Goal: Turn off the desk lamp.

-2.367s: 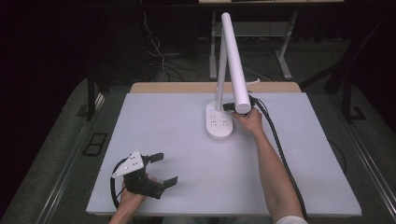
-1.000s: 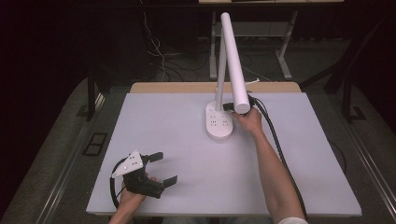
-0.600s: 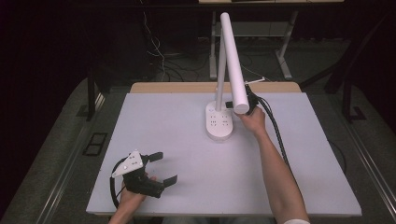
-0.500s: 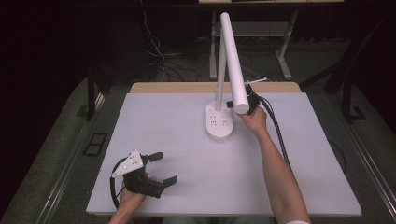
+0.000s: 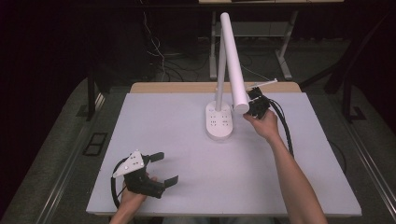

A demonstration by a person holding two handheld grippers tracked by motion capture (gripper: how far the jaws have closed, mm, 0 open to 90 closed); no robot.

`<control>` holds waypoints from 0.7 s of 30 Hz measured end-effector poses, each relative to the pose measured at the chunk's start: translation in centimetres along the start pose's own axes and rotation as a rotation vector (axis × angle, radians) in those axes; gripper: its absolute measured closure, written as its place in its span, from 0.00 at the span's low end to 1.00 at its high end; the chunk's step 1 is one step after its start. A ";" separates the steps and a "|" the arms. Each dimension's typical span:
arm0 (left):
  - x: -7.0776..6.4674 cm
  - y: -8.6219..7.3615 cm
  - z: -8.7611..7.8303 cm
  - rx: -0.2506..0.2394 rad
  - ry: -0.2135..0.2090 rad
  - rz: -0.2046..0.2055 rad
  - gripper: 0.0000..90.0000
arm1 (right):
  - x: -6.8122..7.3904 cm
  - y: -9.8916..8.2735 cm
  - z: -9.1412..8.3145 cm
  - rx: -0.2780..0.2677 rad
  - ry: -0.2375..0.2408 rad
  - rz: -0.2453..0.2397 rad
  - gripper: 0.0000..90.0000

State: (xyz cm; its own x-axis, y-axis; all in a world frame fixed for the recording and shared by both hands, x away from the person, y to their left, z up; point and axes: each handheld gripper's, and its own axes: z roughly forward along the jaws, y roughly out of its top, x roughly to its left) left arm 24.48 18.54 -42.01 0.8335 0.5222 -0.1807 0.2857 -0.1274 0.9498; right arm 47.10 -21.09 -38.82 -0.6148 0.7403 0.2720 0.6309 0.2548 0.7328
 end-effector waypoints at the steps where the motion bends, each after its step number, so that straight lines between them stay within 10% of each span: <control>1: 0.0 0.0 0.0 0.001 -0.001 0.001 0.00 | 0.1 -0.1 -0.3 0.002 0.000 0.006 0.95; 21: -0.2 0.0 0.2 0.003 -0.007 0.001 0.00 | 2.9 -4.0 -7.7 -0.034 0.048 -0.016 0.01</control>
State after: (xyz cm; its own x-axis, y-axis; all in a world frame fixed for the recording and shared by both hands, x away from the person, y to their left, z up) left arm 24.42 18.30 -42.02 0.8368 0.5165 -0.1818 0.2864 -0.1300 0.9493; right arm 39.16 -24.75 -36.12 -0.6471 0.7055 0.2892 0.6052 0.2446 0.7576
